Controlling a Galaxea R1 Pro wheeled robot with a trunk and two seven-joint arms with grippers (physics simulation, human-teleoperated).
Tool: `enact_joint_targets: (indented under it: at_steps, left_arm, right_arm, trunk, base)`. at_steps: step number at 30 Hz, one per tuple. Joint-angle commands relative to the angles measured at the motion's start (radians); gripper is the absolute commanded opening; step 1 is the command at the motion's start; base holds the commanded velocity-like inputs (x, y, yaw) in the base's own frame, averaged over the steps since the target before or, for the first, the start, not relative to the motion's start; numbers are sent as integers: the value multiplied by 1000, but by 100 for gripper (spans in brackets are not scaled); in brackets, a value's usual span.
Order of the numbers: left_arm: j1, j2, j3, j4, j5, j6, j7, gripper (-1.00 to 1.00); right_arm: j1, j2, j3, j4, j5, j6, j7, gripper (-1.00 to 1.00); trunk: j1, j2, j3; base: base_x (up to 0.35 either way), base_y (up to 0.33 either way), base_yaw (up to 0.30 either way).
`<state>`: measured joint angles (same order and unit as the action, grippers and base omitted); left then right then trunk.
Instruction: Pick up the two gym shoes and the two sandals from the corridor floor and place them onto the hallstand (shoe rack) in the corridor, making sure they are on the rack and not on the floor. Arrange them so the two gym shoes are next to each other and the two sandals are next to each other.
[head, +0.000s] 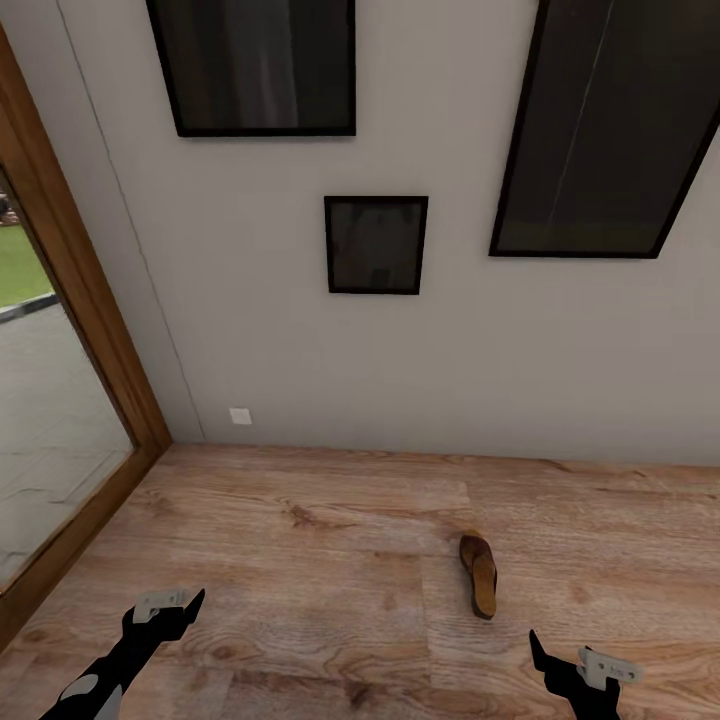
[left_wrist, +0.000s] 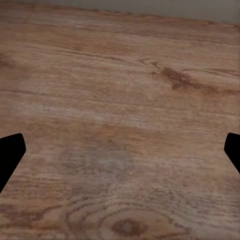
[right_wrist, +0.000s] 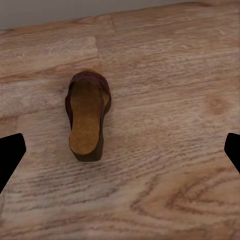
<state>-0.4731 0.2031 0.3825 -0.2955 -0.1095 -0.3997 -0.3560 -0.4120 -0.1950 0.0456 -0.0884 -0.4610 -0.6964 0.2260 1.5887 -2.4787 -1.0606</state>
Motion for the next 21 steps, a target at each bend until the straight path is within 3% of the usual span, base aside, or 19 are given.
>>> enact_joint_targets:
  at_steps: [1, 6, 8, 15, 20, 21]
  left_arm:
    - [-1, 0, 8, 1, -10, -4, -5, 100]
    - [-1, -6, 6, -8, -10, -6, -7, 100]
    - [-3, -3, 7, -53, -8, -2, -18, 100]
    - [-15, -1, 8, -170, -3, 20, -143, 100]
    - [-25, -8, 6, -191, -4, 51, -216, 100]
    - [-32, -9, 5, -194, -4, 58, -229, 100]
  right_arm:
    - [-1, 0, 4, 1, -11, -3, 7, 100]
    - [-1, 0, 4, 2, -10, -2, 6, 100]
    - [-1, 0, 3, -4, -11, 1, 6, 100]
    - [-3, 0, 3, -61, -5, 34, -4, 100]
    - [-14, 1, 3, -110, 20, 195, -74, 100]
    - [-22, 2, 3, -143, 38, 263, -110, 100]
  trunk:
    - [0, 0, -1]
    - [0, 0, -1]
    - [0, 0, -1]
    - [0, 0, -1]
    - [0, 0, -1]
    - [0, 0, -1]
  base:
    - [0, 0, 0]
    - [0, 0, 0]
    - [0, 0, 0]
    - [0, 0, 0]
    - [0, 0, 0]
    - [0, 0, 0]
